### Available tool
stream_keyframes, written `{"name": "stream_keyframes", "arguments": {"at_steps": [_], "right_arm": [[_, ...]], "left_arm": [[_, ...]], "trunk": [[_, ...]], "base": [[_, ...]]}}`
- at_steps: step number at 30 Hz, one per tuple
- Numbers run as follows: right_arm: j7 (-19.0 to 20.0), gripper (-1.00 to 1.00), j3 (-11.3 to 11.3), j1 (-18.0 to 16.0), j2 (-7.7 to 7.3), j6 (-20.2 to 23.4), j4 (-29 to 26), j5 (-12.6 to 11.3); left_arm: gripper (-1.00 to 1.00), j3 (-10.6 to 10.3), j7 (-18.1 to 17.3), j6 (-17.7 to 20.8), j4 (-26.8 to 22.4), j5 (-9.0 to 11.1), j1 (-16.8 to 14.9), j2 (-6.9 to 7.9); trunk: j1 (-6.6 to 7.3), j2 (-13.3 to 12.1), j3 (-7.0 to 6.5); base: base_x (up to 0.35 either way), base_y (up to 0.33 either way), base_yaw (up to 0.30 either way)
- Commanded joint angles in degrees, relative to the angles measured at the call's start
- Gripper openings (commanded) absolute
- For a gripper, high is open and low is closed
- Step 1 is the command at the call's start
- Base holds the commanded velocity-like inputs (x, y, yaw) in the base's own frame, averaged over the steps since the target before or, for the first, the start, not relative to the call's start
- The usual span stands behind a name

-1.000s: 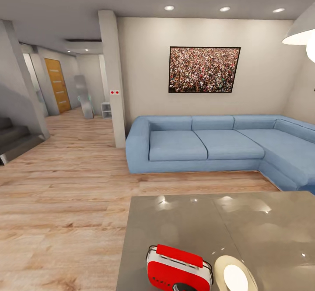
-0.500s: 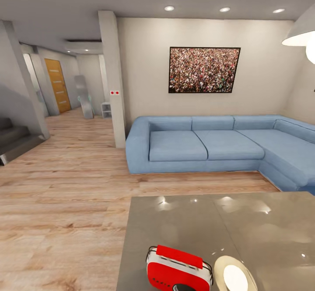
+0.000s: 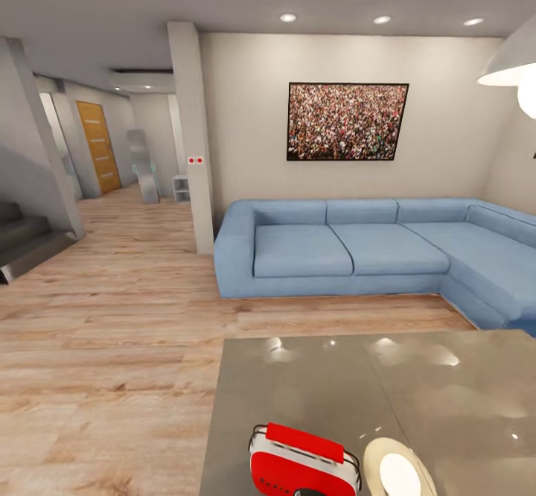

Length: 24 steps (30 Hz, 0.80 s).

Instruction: Turn on the radio receiver that's on the table in the living room.

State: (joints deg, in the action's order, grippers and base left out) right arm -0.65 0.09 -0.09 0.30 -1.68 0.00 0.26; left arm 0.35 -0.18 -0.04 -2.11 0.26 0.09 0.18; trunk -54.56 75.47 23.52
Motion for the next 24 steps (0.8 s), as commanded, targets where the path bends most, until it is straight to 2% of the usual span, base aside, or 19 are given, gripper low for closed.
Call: {"name": "stream_keyframes", "arguments": {"at_steps": [1,9,24], "right_arm": [[0.0,1.00,0.0,0.0,-0.01,0.0,0.0,0.0],[0.0,1.00,0.0,0.0,0.04,-0.2,0.0,0.0],[-0.1,1.00,0.0,0.0,-0.21,-0.3,0.0,0.0]], "left_arm": [[1.00,0.0,0.0,0.0,0.0,0.0,0.0,0.00],[1.00,0.0,0.0,0.0,0.0,0.0,0.0,0.00],[1.00,0.0,0.0,0.0,0.0,0.0,0.0,0.00]], "trunk": [[0.23,-0.4,-0.19],[1.98,-3.6,-1.60],[5.28,-9.6,-3.15]], "base": [[0.000,0.000,0.000],[0.000,0.000,-0.003],[0.000,0.000,-0.089]]}}
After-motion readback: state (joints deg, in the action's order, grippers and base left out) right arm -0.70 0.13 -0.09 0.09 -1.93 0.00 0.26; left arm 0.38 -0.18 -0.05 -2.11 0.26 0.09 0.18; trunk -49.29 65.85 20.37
